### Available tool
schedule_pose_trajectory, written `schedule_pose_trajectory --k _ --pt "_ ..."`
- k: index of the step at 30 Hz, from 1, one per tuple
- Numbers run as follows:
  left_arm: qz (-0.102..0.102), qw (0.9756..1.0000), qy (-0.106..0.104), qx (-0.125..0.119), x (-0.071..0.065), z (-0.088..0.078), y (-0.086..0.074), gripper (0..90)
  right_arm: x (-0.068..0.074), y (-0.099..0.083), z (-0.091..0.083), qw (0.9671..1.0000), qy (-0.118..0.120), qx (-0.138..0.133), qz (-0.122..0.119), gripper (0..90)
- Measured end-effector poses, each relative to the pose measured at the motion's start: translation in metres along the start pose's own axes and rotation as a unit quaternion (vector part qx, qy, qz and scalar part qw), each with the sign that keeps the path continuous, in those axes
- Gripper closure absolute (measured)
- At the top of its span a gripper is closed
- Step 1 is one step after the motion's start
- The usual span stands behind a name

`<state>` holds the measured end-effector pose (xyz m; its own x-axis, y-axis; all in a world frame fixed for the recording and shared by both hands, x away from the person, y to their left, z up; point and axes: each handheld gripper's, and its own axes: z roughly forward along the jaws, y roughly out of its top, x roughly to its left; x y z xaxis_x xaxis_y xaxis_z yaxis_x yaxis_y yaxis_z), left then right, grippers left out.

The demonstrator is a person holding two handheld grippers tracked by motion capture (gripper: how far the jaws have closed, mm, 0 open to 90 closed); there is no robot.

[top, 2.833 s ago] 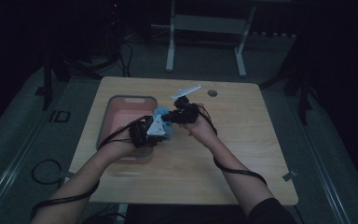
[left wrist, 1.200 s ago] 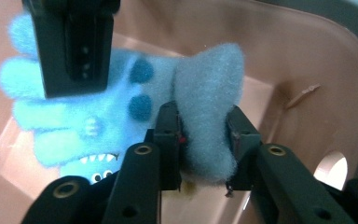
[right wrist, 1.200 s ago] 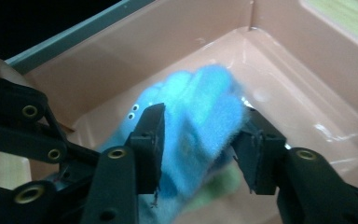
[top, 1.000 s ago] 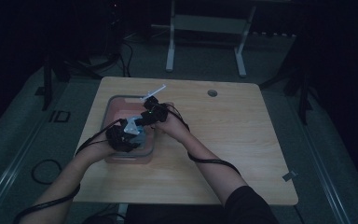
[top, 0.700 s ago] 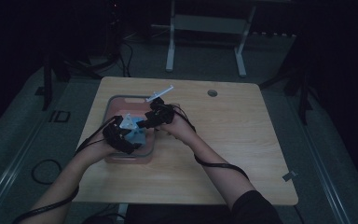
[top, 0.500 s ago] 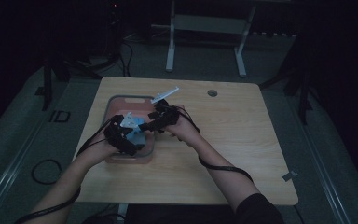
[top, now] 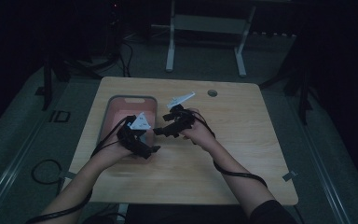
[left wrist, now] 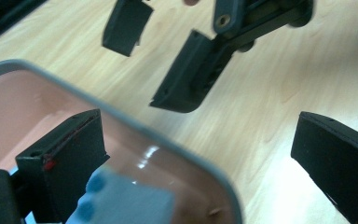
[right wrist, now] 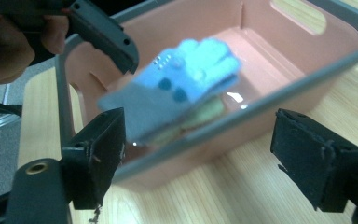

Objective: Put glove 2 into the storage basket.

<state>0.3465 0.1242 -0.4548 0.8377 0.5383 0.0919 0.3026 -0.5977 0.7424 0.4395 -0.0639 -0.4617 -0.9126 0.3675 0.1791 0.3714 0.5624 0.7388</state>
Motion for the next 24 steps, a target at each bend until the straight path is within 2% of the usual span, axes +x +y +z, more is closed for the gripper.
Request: schedule_pose_trajectory --k 4,8,12,15,19,20,24 --pt "0.007 0.9998 -0.017 -0.002 -0.007 0.009 0.009 3.2 -0.004 -0.008 -0.009 1.0000 -0.007 0.003 -0.003 16.7" --pt "0.014 0.9995 -0.029 -0.004 -0.014 0.016 0.015 3.2 -0.012 -0.016 -0.020 0.9999 -0.014 -0.007 0.007 16.4" --pt "0.023 0.9993 -0.028 -0.003 -0.018 0.023 0.020 2.9 -0.018 -0.026 -0.028 0.9997 -0.022 -0.007 0.012 16.4" --pt "0.021 0.9993 -0.031 -0.009 -0.019 0.026 0.021 2.9 -0.022 -0.032 -0.032 0.9996 -0.025 -0.006 0.015 16.4" --pt "0.021 0.9986 -0.047 -0.011 -0.026 0.033 0.024 2.9 -0.026 -0.041 -0.039 0.9993 -0.029 -0.011 0.023 16.4" --pt "0.024 0.9983 -0.051 -0.011 -0.028 0.035 0.025 2.9 -0.028 -0.048 -0.042 0.9989 -0.035 -0.011 0.029 16.4" --pt "0.036 0.9976 -0.059 -0.011 -0.038 0.041 0.027 3.0 -0.028 -0.054 -0.044 0.9987 -0.038 -0.008 0.034 16.4"
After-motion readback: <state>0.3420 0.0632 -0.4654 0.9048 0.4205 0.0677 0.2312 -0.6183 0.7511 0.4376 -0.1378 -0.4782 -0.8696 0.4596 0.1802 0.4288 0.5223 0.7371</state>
